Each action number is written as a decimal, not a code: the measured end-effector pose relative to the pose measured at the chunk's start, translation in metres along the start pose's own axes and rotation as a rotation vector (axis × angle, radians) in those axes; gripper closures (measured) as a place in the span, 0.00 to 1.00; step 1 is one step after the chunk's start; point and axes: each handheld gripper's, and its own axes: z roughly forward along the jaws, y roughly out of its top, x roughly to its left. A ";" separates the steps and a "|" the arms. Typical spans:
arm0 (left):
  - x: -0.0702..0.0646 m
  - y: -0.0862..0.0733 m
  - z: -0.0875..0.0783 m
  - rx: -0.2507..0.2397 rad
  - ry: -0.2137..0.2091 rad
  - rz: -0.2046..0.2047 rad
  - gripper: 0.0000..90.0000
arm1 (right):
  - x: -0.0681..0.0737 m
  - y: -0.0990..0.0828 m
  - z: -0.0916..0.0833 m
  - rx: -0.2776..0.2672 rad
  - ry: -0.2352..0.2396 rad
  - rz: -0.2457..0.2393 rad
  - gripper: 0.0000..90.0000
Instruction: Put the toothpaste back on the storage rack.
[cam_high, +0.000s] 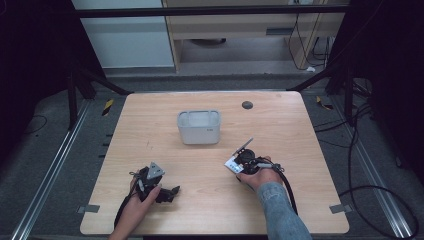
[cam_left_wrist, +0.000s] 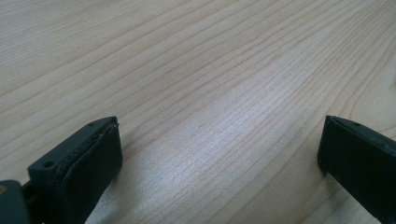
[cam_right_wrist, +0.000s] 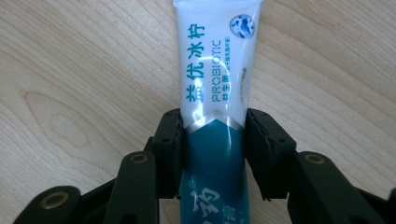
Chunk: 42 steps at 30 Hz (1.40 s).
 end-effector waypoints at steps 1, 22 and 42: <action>0.000 0.000 0.000 0.000 0.000 0.000 0.00 | 0.000 0.000 0.000 0.002 -0.001 -0.001 0.66; 0.000 0.000 0.000 0.000 0.001 0.000 0.00 | -0.007 -0.006 -0.010 -0.066 -0.016 0.060 0.88; 0.000 0.000 0.000 0.000 0.001 0.000 0.00 | -0.025 0.000 -0.061 -0.175 -0.046 0.103 0.89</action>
